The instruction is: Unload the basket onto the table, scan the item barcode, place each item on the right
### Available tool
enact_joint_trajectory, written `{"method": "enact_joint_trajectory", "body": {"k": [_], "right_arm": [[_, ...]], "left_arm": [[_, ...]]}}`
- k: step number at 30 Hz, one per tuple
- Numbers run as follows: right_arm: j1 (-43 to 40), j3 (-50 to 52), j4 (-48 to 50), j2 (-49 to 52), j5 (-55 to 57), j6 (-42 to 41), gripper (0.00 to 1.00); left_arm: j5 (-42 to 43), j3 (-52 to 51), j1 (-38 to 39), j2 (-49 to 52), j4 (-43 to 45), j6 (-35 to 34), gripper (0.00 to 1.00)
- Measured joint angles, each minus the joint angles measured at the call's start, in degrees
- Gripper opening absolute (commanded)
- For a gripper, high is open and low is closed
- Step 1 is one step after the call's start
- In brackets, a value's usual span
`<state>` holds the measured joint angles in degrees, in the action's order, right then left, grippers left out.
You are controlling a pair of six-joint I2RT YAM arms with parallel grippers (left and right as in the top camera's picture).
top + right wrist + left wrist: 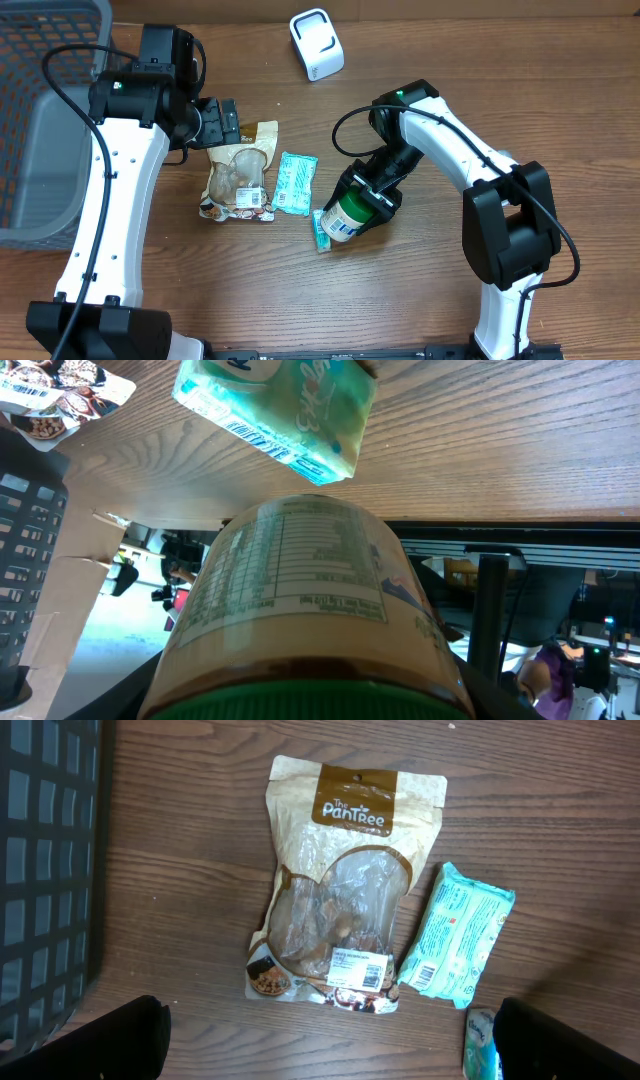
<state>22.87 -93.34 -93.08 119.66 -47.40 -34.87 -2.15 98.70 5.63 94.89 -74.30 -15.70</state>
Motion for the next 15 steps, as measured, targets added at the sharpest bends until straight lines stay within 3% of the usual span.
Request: {"method": "enact_joint_trajectory", "body": {"k": [15], "right_arm": [[0.0,0.0,0.0,0.0,0.0,0.0,0.28]], "left_arm": [[0.0,0.0,0.0,0.0,0.0,0.0,1.0]]}}
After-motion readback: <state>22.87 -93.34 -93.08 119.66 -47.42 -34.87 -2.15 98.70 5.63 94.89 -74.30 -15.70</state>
